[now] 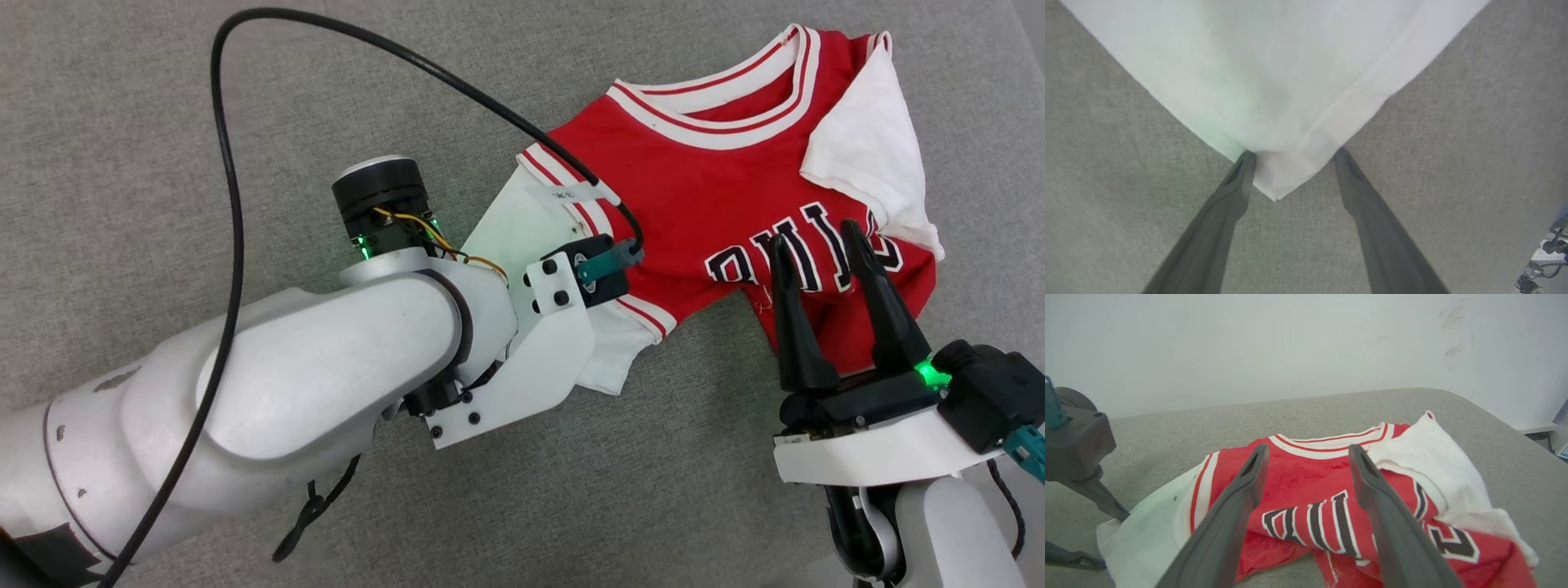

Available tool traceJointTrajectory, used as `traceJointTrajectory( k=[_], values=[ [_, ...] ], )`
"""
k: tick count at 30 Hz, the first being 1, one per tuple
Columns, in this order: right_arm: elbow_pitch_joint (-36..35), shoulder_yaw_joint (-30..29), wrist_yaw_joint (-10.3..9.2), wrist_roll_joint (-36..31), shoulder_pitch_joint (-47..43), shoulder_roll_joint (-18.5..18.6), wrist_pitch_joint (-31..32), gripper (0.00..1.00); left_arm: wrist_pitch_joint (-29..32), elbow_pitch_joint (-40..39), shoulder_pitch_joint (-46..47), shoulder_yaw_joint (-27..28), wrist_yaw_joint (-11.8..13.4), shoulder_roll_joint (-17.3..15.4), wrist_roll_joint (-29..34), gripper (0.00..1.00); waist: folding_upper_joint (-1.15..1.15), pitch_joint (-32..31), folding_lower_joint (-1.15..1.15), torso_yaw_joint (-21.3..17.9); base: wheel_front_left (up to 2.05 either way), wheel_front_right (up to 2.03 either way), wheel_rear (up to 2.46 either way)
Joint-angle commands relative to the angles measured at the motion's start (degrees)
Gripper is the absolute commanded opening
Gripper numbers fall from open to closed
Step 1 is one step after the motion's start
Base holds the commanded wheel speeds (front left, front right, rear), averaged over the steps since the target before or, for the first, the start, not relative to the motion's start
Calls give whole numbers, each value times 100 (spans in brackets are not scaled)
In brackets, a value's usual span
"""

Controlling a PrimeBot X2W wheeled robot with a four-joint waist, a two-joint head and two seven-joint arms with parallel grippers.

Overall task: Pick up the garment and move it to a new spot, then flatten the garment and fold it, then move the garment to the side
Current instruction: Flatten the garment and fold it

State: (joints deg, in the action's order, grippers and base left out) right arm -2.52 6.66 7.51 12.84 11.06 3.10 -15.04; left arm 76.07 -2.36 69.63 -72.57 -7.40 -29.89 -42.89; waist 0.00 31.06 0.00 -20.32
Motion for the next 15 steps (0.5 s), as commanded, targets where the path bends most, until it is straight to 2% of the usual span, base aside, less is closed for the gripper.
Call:
traceJointTrajectory(
  k=[1,2,3,10,13,15],
  values=[
    [-4,31,-4,76,83,-38,-19,100,83,110,-264,-152,5,-131,74,49,0,25,0,-10,0,0,0],
    [1,43,-4,83,86,-37,-19,100,90,83,-263,-151,5,-158,93,7,0,30,0,-7,0,0,0],
    [8,56,-4,86,89,-37,-19,100,90,53,-254,-151,5,-169,90,0,0,30,0,-2,0,0,0],
    [62,-18,-4,19,-56,-33,-19,100,-313,-164,56,-92,5,-62,129,0,0,-252,0,243,0,0,0],
    [75,-107,-4,-24,-166,-33,-19,100,-533,-370,84,-81,5,-197,174,0,0,-498,0,459,0,0,0],
    [88,-143,-4,-56,-256,-32,-19,100,-688,-486,39,-83,5,-403,136,0,0,-658,0,600,0,0,0]
  ],
)
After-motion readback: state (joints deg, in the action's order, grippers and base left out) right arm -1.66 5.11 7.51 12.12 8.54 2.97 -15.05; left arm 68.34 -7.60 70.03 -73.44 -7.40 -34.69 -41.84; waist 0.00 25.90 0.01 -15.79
